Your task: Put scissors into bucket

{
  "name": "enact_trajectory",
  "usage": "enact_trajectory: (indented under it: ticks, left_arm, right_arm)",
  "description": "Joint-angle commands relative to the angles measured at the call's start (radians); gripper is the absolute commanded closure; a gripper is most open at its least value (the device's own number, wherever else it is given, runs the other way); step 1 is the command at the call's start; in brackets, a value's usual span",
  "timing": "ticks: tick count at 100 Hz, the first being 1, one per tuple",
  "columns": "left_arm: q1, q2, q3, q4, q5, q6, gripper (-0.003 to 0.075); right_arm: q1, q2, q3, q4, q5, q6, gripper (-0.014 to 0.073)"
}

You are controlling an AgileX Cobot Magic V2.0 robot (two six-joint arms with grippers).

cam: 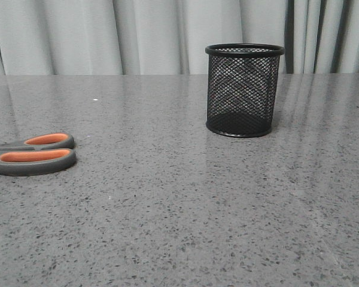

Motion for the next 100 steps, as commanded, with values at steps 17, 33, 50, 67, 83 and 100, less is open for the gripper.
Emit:
enact_trajectory:
  ticks: [17,33,50,67,83,100]
  left_arm:
    - [-0.001,-0.025,0.029,-0.038,-0.079,-0.012,0.0741]
    - [-0.001,-0.025,0.029,-0.196,-0.118,-0.012,0.0741]
    - [-0.001,-0.025,0.029,-0.315,-0.143,-0.012,0.0741]
    - [-0.001,-0.025,0.027,-0.477,-0.158,-0.012,0.0741]
    - [-0.001,-0.025,0.013,-0.767,-0.174,-0.012,0.0741]
    - [-0.001,-0.025,-0.071,-0.814,-0.137,-0.001,0.0741]
  right_arm:
    - [-0.008,-0.023,0.017,0.078,-0.133,-0.005,0.0664]
    - [-0.008,-0.023,0.017,0.152,-0.153,-0.005,0.0664]
    - [-0.008,-0.023,0.017,0.299,-0.204,-0.005,0.0664]
    - [-0.008,-0.023,0.016,0.438,-0.24,-0.005,0.0664]
    - [-0.008,-0.023,-0.014,0.582,-0.246,-0.005,0.0664]
    - [-0.008,-0.018,-0.118,0.581,-0.19,-0.005,0.0655]
